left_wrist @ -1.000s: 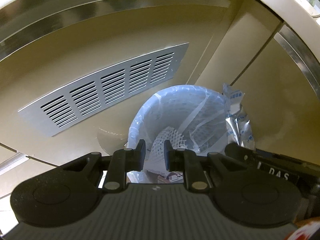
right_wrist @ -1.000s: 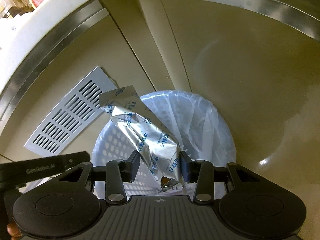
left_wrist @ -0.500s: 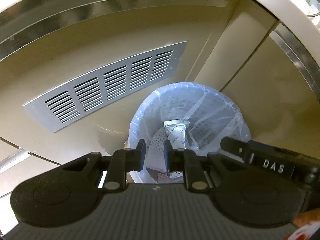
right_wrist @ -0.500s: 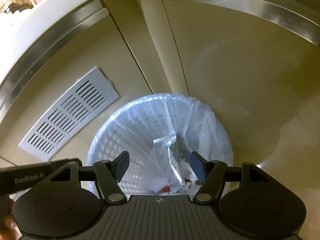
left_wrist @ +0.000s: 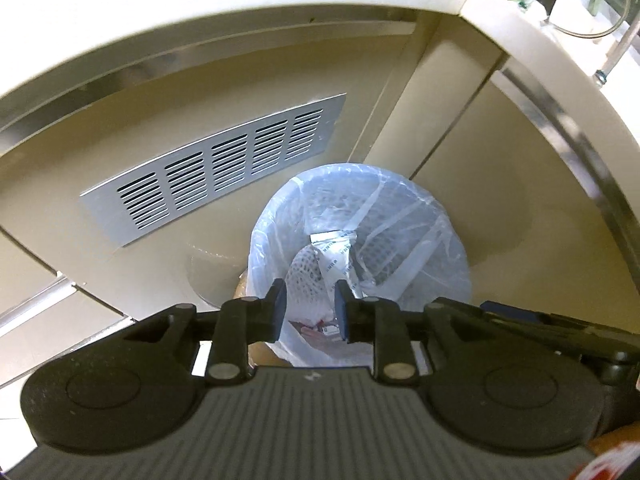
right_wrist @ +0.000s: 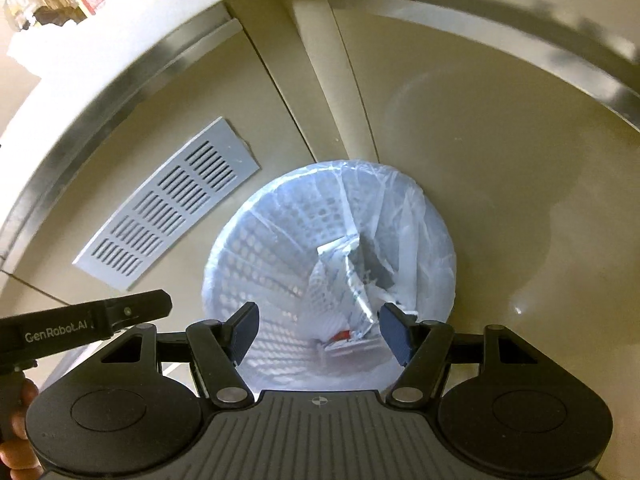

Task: Collect trash
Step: 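Raise both open grippers from the bin back to the counter, then grasp the green plastic wrapper with the right gripper while the left grasps crumpled white paper, then carry the green wrapper and white paper down over the trash bin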

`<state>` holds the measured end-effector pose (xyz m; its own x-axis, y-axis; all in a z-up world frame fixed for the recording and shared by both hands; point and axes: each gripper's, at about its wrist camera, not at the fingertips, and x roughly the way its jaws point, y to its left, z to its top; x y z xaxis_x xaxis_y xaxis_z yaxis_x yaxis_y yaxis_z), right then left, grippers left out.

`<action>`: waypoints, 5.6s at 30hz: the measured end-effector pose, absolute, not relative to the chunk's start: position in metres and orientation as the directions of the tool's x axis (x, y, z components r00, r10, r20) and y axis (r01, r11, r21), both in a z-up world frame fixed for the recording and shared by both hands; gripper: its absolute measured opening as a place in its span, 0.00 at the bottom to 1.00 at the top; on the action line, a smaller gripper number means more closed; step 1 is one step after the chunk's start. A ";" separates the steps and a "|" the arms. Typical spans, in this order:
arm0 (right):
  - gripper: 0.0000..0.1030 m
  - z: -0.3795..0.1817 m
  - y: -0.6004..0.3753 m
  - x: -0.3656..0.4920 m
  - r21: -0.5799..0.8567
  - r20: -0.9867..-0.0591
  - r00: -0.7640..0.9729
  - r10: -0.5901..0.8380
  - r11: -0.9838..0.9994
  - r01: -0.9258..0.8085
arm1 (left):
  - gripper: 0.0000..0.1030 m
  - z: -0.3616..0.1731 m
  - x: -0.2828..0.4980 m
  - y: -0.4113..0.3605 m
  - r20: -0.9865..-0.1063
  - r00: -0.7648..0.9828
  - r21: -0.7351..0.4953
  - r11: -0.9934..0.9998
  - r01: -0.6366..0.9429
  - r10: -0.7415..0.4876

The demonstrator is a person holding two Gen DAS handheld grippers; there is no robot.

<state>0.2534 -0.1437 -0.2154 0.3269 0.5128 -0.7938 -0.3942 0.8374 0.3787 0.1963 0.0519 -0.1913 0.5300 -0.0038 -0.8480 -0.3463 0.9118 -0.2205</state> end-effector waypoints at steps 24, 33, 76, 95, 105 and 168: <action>0.65 -0.099 -0.187 0.211 0.459 -0.719 0.339 0.607 0.781 -0.425 | 0.35 -0.077 0.124 0.044 -0.748 0.664 -0.218 0.937 -0.273 0.020; 0.65 -0.063 -0.192 0.226 0.412 -0.693 0.394 0.604 0.780 -0.470 | 0.37 -0.047 0.117 0.053 -0.701 0.709 -0.207 0.931 -0.302 0.074; 0.65 -0.050 -0.125 0.457 0.295 -0.561 0.487 0.670 0.711 -0.639 | 0.52 0.002 0.222 0.106 -0.597 0.726 -0.187 0.822 -0.539 0.340; 0.24 -0.067 -0.107 0.473 0.275 -0.571 0.462 0.679 0.688 -0.672 | 0.55 0.002 0.247 0.106 -0.597 0.732 -0.190 0.830 -0.525 0.327; 0.20 -0.058 -0.118 0.472 0.281 -0.545 0.483 0.686 0.691 -0.665 | 0.64 -0.002 0.254 0.102 -0.599 0.743 -0.203 0.841 -0.502 0.299; 0.20 -0.018 -0.173 0.294 0.391 -0.490 0.456 0.743 0.655 -0.647 | 0.23 -0.008 0.156 0.069 -0.593 0.792 -0.212 0.921 -0.327 0.145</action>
